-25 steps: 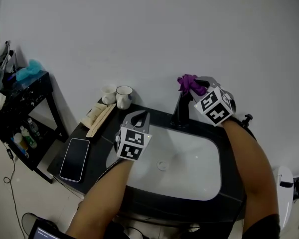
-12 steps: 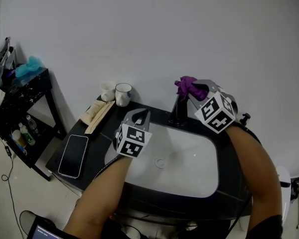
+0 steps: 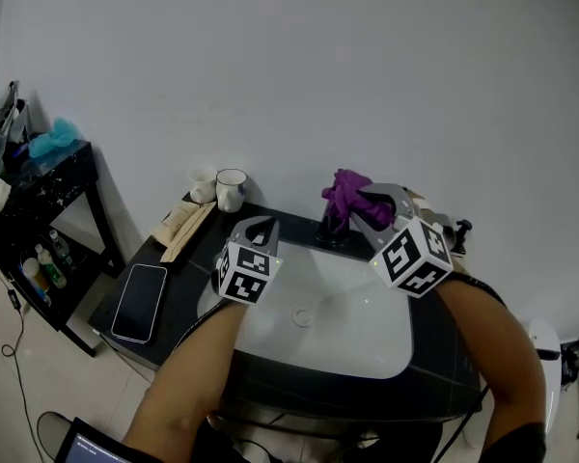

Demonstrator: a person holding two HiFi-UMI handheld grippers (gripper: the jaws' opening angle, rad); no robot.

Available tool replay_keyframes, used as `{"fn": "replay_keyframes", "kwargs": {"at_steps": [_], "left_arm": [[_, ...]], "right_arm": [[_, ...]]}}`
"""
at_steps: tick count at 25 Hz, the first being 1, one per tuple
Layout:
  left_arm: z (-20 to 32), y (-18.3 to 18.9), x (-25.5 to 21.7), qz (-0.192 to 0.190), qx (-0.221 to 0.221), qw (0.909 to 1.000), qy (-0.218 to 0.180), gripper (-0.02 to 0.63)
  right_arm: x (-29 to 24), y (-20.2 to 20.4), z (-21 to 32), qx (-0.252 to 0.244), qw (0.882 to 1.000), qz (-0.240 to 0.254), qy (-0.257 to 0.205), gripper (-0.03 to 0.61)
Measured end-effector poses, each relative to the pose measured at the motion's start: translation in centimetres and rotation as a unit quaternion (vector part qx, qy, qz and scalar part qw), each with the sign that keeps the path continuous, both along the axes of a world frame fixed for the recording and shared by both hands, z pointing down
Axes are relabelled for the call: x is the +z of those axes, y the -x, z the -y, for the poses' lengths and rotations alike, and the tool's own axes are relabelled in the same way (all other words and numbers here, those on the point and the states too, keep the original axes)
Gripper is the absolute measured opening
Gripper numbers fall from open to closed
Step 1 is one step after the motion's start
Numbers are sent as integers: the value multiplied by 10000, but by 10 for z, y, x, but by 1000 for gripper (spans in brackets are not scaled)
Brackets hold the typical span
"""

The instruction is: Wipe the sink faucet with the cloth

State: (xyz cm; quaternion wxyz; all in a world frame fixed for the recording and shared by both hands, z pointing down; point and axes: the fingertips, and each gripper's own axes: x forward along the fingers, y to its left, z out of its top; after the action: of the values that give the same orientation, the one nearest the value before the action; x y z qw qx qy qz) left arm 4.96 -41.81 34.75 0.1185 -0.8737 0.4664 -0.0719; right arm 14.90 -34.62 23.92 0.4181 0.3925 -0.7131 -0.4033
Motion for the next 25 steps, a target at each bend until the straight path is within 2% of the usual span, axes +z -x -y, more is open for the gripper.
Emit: {"fn": "replay_keyframes", "kwargs": {"at_steps": [5,10,14,19,25], "left_arm": [[-1,1,3,20,-6,10000,70,17],[-2,4,4,0,-42,9999,117,17],[-4,6,4,-22,-50,9999,115,17],[-6,1,0,-62,34,9999,74,17],[-4,-2,-2,-108,93,9999,47,17]], "right_arm": [[11,10,-35,-233,9997,-14,31,110],[37,6,-49,-288,9992,-239,145,110],[48,-4,-31,-113,9995,-188,229,112],[51,-9,-2,92,9997,159,138,114],[49,-15,26,223,9996,108,159,114]]}}
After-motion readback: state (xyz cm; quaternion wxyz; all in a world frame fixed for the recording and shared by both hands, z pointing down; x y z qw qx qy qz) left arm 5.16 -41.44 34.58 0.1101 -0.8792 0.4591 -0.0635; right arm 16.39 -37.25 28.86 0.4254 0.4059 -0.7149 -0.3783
